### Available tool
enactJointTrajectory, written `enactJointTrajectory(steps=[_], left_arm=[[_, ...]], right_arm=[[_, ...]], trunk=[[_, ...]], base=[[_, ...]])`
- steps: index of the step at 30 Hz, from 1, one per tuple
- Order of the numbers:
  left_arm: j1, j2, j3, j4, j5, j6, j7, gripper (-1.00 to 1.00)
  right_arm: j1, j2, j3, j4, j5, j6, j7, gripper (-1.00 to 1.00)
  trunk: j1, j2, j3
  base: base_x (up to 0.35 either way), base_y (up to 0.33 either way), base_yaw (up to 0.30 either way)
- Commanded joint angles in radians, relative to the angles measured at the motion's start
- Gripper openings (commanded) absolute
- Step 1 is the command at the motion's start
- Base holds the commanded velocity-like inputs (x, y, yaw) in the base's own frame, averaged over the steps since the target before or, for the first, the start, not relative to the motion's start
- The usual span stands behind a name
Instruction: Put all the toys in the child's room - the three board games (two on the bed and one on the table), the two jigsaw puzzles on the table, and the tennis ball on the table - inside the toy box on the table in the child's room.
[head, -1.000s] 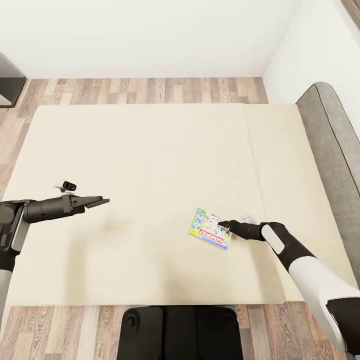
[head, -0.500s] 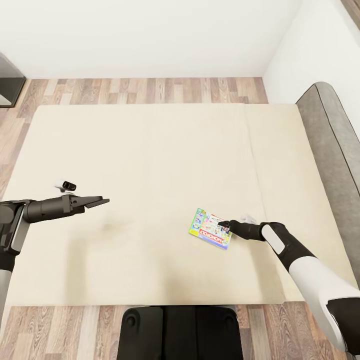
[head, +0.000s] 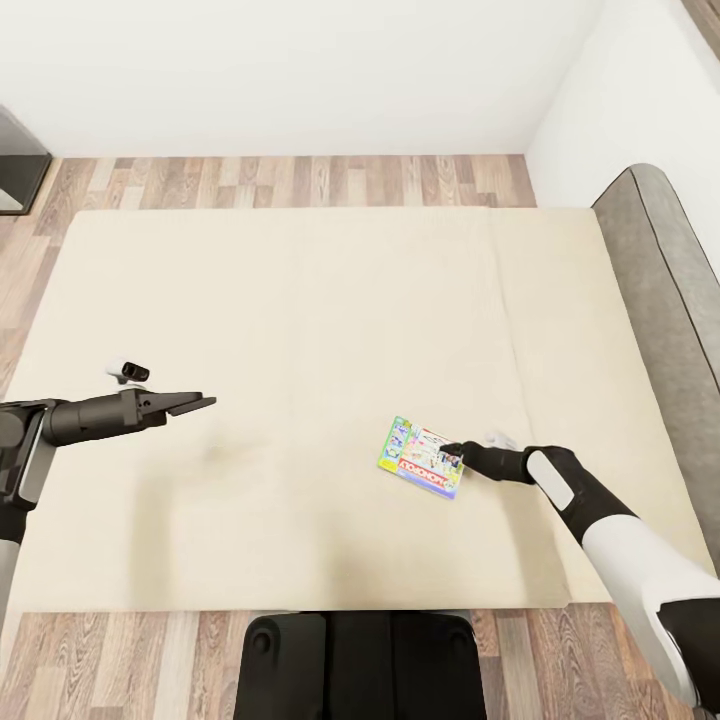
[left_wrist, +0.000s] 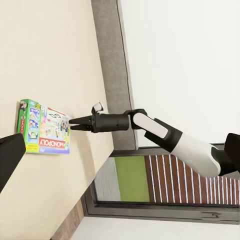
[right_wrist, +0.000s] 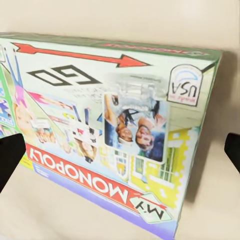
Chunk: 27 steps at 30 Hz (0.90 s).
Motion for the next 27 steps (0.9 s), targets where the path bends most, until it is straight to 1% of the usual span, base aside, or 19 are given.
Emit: enactJointTrajectory(steps=[1,8,27], left_arm=[[0.000,0.001,0.000,0.000,-0.001,0.011,-0.004,1.00],[0.000,0.001,0.002,0.000,0.000,0.011,-0.004,1.00],[0.000,0.003,0.007,-0.001,0.001,0.012,-0.004,1.00]], right_arm=[[0.000,-0.001,0.004,-0.006,0.000,0.002,0.002,1.00],[0.003,-0.005,0.000,-0.037,0.000,0.004,0.001,1.00],[-0.001,-0.013,-0.009,-0.042,-0.002,0.017,-0.004,1.00]], trunk=[[0.001,-0.002,-0.001],[0.001,-0.002,-0.001],[0.001,-0.002,-0.001]], base=[[0.000,0.000,0.000],[0.000,0.000,0.000],[0.000,0.000,0.000]])
